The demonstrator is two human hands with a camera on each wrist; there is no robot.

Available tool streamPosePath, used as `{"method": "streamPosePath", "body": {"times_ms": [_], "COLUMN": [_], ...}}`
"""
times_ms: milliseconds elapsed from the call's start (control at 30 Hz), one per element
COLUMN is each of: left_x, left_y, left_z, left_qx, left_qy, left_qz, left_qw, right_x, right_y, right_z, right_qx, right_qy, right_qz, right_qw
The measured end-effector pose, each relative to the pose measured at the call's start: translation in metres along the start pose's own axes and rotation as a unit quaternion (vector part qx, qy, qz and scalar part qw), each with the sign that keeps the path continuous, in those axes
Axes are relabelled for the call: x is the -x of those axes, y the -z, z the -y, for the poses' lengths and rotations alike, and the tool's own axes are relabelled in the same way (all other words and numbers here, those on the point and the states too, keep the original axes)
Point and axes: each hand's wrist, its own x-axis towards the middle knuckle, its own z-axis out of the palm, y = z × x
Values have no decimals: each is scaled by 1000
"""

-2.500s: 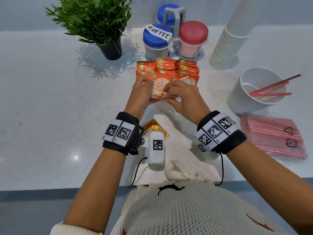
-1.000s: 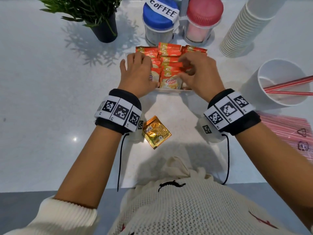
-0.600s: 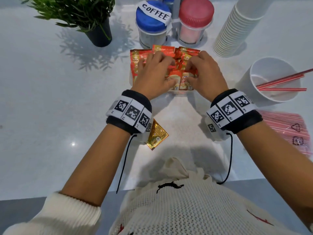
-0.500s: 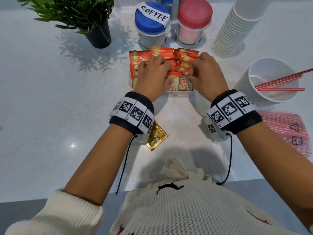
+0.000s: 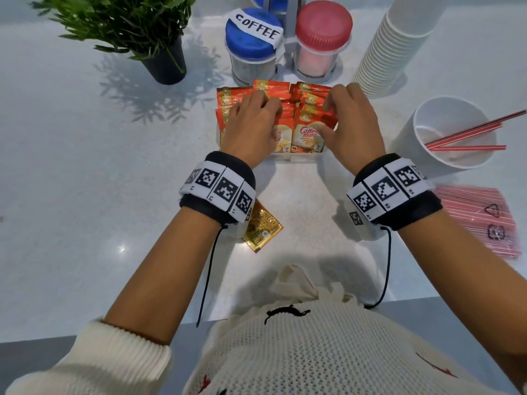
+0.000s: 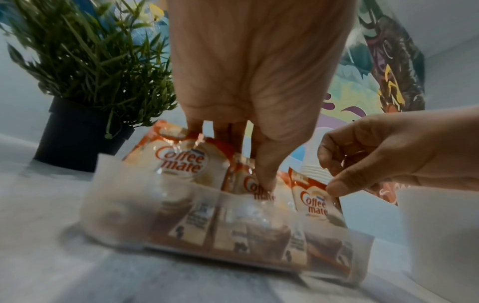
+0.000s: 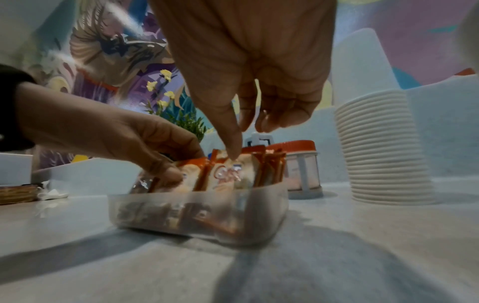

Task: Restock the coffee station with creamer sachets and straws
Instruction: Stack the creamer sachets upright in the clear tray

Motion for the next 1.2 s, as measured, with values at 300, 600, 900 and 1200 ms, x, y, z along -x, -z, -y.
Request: {"method": "streamPosePath", "body": {"times_ms": [300,600,900,1200], "left_x": [20,35,34,26], "left_y": [21,20,30,25], "left_z": [22,36,27,-7], "left_qx": [61,66,162,440], "left_qy": [63,74,98,148], "left_qz": [-62,-44,-126,99], "left_qw": [994,994,974,880], "right_x": [37,52,44,27], "right_y": [-25,-48,-26,-1], "right_z": [47,61,44,11], "right_qx": [24,65,-70,-260], "right_qy": [177,188,117,59], "right_qz": [331,390,236,-43], "right_qw": [926,899,962,963]}}
